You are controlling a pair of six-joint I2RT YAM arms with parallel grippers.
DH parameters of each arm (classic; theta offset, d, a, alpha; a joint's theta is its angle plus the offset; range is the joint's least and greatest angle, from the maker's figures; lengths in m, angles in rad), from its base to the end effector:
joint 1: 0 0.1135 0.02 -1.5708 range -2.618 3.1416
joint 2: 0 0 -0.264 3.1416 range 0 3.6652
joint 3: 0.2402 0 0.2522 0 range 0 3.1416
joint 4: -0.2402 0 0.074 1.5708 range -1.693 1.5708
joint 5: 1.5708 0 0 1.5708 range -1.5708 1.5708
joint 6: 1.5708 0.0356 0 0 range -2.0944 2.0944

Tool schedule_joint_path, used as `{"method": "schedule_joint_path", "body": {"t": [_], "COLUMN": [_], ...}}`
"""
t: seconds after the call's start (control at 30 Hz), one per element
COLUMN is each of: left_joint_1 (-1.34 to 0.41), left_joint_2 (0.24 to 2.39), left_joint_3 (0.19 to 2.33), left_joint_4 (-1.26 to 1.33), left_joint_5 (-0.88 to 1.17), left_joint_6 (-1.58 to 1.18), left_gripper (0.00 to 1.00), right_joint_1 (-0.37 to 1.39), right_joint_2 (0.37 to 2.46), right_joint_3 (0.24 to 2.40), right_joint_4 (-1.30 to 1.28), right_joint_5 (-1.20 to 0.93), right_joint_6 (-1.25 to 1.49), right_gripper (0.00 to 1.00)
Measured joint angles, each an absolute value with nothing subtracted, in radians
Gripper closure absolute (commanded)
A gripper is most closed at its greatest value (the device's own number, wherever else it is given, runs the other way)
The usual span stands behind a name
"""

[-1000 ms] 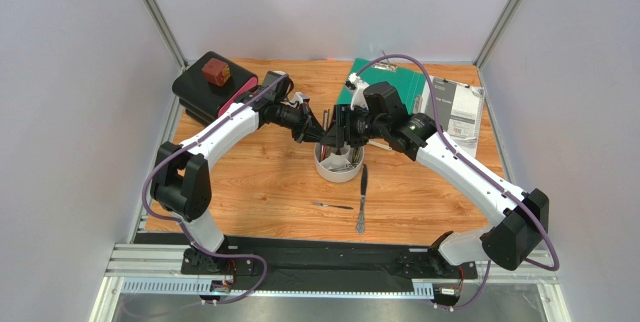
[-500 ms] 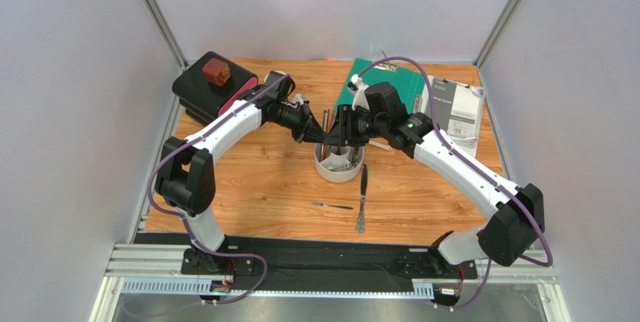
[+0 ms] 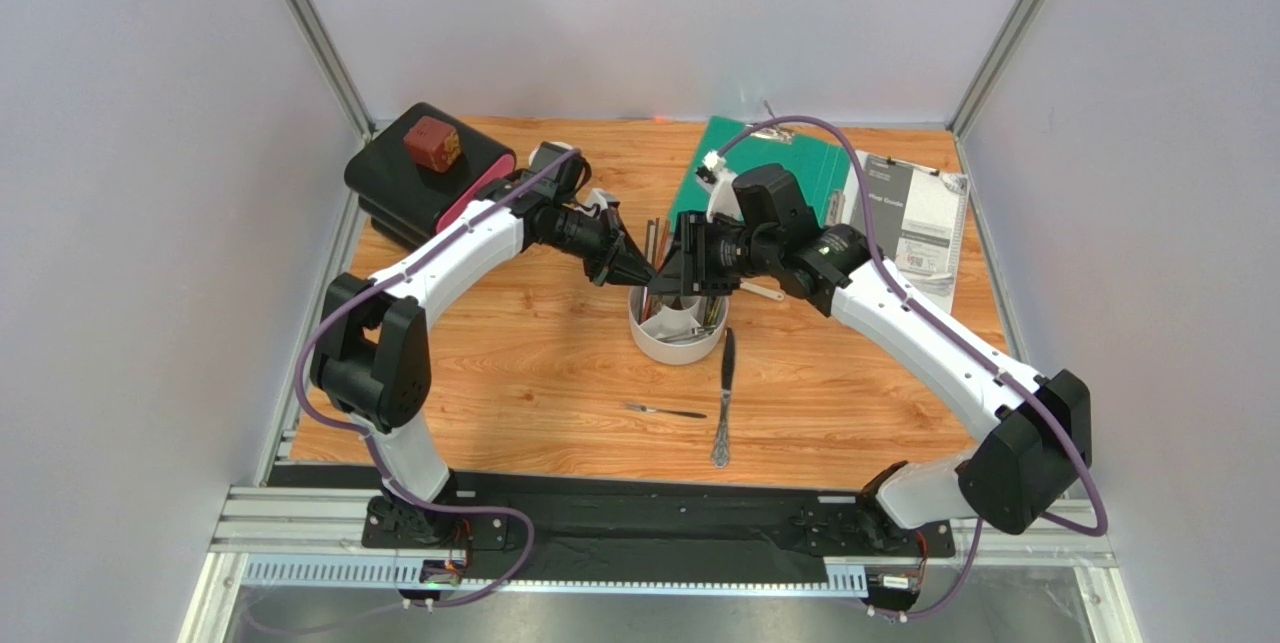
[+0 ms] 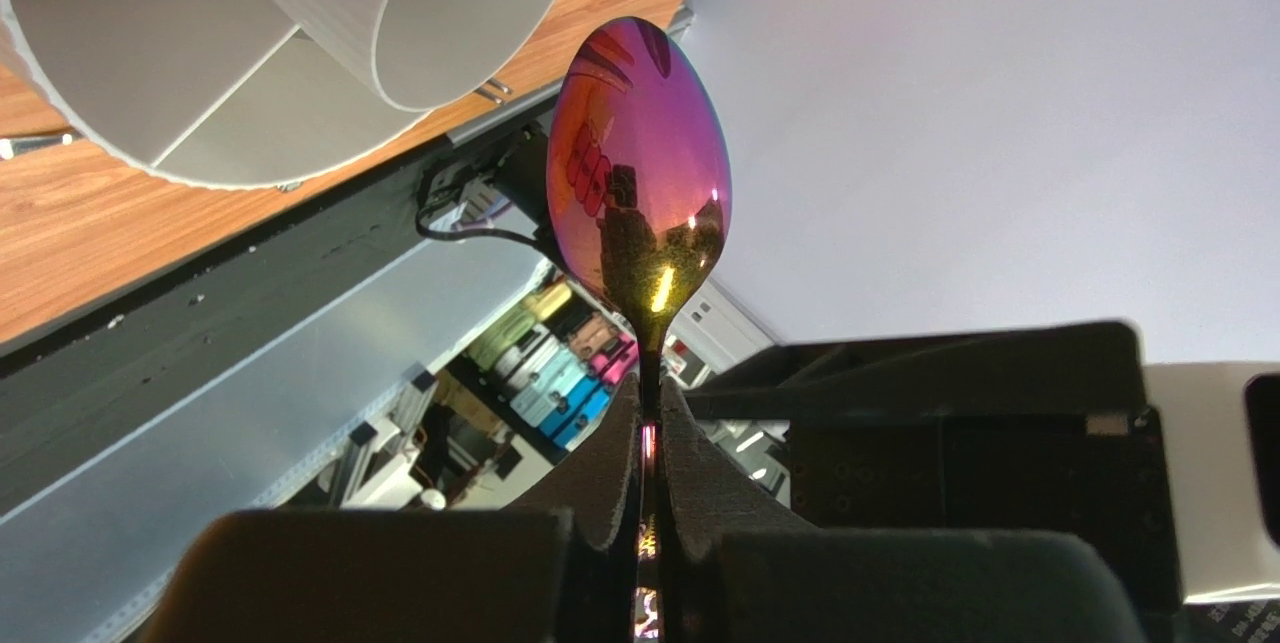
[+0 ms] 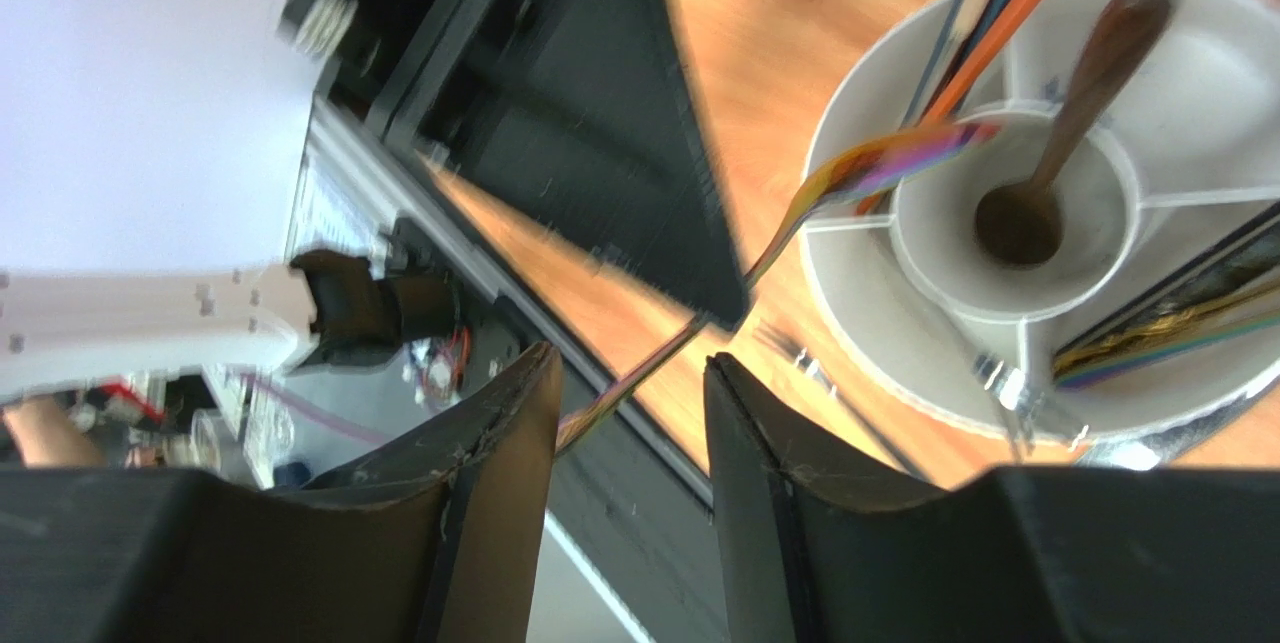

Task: Sort the eating utensils into containers
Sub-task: Pick up the spoon from the center of the board.

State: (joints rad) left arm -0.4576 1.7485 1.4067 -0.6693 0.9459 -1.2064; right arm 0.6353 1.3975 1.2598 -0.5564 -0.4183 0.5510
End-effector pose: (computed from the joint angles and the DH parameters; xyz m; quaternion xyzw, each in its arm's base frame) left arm 0.3173 -0.1884 0.2674 0.1958 -0.8423 0.4766 0.1581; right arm 0.2387 0.1940 0.3312 -0.1254 0.8812 0.3880 0.2392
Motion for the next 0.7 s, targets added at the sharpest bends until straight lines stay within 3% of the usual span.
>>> {"method": "schedule_joint_path", "body": {"t": [0.53,0.7], "left_joint_1": [-0.448,-0.448], "left_joint_2": [1.749,1.749], "left_joint_3": [1.437,1.456], "left_joint_4": [-0.747,-0.788], "left_joint_5": [0.907,0.907], "left_joint_6": [-1.142,-1.115], "left_gripper": [1.00,1.00], "right_joint_1": [0.645,0.646], "right_joint_2": [1.246,1.249], "right_joint_3": [1.314,1.320], "right_joint_4": [-0.838,-0.919], "right_joint_5": [-0.360,-0.232], "right_joint_6": [0.361,0.280], "right_gripper": [0.41,0.41]}}
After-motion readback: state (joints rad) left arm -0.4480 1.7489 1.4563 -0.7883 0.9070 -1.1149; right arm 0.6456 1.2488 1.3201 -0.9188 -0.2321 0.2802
